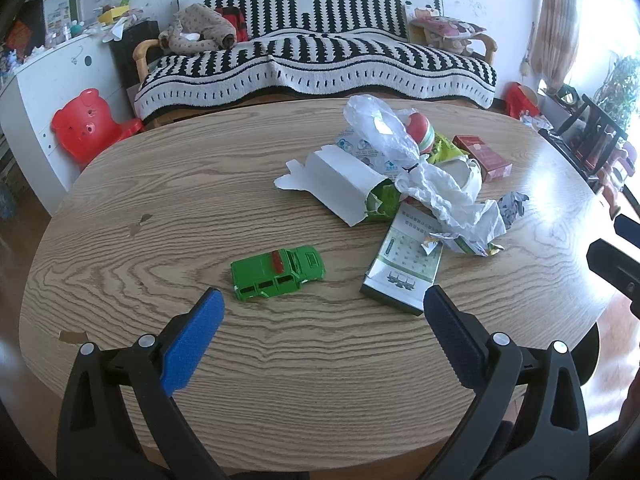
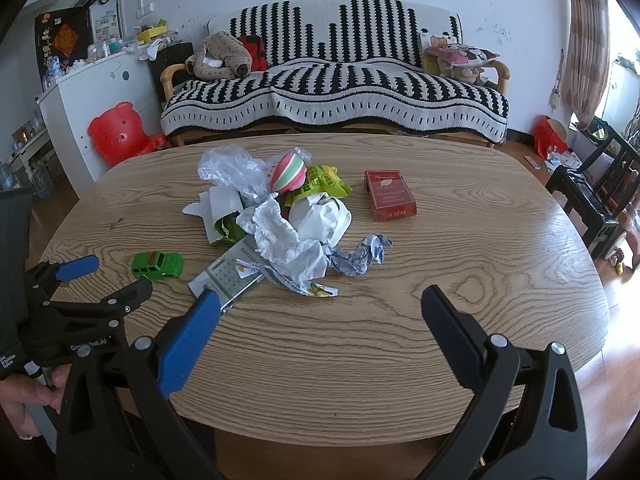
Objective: Collect trash
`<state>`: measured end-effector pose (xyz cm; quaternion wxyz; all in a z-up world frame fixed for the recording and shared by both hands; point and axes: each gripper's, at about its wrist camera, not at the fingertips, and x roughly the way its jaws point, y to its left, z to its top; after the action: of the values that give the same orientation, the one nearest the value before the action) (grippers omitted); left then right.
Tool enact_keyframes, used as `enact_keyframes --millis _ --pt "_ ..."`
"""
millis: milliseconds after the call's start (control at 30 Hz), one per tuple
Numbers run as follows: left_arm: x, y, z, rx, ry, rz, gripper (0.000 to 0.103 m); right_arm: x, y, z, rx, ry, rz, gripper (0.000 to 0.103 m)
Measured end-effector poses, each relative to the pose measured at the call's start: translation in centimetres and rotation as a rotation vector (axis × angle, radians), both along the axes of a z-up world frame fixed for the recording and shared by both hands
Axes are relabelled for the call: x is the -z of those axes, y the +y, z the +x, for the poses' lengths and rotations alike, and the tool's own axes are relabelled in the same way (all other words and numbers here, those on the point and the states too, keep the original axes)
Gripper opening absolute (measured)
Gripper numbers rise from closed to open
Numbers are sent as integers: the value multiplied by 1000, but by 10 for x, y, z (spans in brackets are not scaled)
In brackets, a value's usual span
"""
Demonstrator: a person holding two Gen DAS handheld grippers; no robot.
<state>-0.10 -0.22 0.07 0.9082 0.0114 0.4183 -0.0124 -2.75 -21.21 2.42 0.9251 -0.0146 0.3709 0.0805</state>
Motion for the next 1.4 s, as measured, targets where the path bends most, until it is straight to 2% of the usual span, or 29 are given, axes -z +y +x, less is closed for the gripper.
enact_keyframes --millis 233,333,433,533,667,800,933,1000,1167,1300,1400 --pt "3 -2 1 9 10 11 97 -1 -1 0 -1 2 -1 97" --pt "4 -2 2 44 12 22 97 -2 1 -2 -2 4 -4 97" --pt "3 3 7 137 6 75 97 -2 1 -2 -7 5 -5 97" --pt "7 13 12 265 -3 180 97 1 2 -1 -13 15 -22 97" --pt "27 31 29 425 70 221 97 6 -6 14 -15 34 -28 97" --pt "49 44 50 483 120 247 97 12 -22 41 16 43 -51 97" --pt "67 50 68 461 138 259 97 29 -44 86 99 85 -37 97" --pt "67 54 76 442 132 216 96 39 -50 108 135 118 -33 97" --pt "71 55 88 418 110 208 93 61 -62 159 175 170 -32 97" --pt "72 53 95 416 92 170 82 83 -65 197 186 208 -55 97" --pt "71 51 98 413 98 126 65 94 -69 218 205 208 -81 97"
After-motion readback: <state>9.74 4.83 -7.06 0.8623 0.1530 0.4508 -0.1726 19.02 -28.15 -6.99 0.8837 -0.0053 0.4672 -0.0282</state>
